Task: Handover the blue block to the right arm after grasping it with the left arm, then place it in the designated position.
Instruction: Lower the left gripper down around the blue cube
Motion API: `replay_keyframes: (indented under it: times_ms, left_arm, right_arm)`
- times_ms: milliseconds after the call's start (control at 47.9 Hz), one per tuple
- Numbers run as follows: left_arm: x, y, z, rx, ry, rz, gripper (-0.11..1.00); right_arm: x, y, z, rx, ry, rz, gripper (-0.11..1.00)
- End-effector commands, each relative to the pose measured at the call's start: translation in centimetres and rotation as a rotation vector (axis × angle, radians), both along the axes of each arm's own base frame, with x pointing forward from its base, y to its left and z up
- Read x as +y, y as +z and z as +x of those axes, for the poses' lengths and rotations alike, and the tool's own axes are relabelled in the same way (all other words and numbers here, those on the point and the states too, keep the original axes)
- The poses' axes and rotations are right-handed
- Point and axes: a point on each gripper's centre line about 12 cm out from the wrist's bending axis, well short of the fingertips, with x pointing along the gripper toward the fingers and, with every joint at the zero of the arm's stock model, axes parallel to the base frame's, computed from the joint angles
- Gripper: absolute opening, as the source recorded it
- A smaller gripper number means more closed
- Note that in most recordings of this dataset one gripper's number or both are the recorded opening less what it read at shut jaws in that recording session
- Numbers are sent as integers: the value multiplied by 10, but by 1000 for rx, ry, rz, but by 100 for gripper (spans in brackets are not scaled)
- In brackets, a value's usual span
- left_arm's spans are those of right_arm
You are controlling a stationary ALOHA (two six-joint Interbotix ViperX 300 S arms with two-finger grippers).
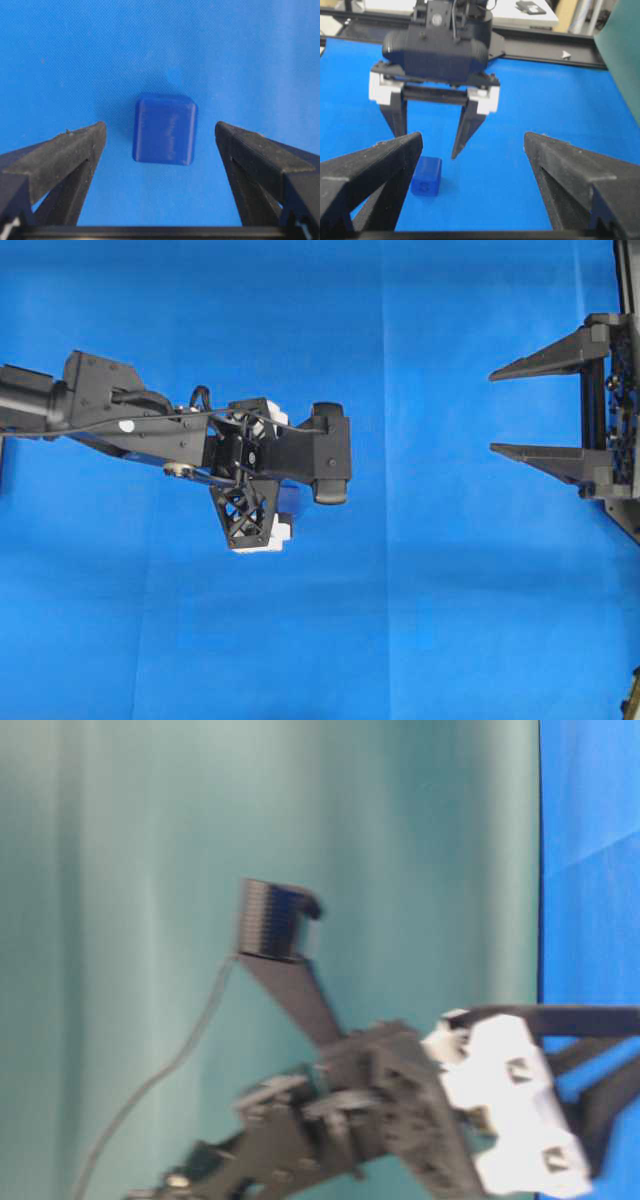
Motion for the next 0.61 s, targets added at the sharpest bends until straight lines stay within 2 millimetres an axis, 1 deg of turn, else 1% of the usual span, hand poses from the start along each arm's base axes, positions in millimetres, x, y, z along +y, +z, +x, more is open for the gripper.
replay_keyframes:
  times_ms: [0, 146, 334, 459, 584]
  left_arm:
    - [-2, 2, 2, -34, -6, -1, 93]
    - [-2, -13, 1, -28, -6, -1, 93]
    - [-2, -26, 2, -26, -5, -2, 93]
    - [-2, -40, 2, -9, -8, 1, 93]
    - [-2, -46, 3, 0, -13, 4, 93]
  right_arm:
    - [0, 8, 3, -20, -2, 1, 96]
    - [0, 7, 4, -17, -2, 1, 96]
    - [0, 7, 4, -18, -2, 0, 96]
    - [0, 7, 4, -18, -2, 1, 96]
    - [0, 7, 4, -18, -2, 1, 96]
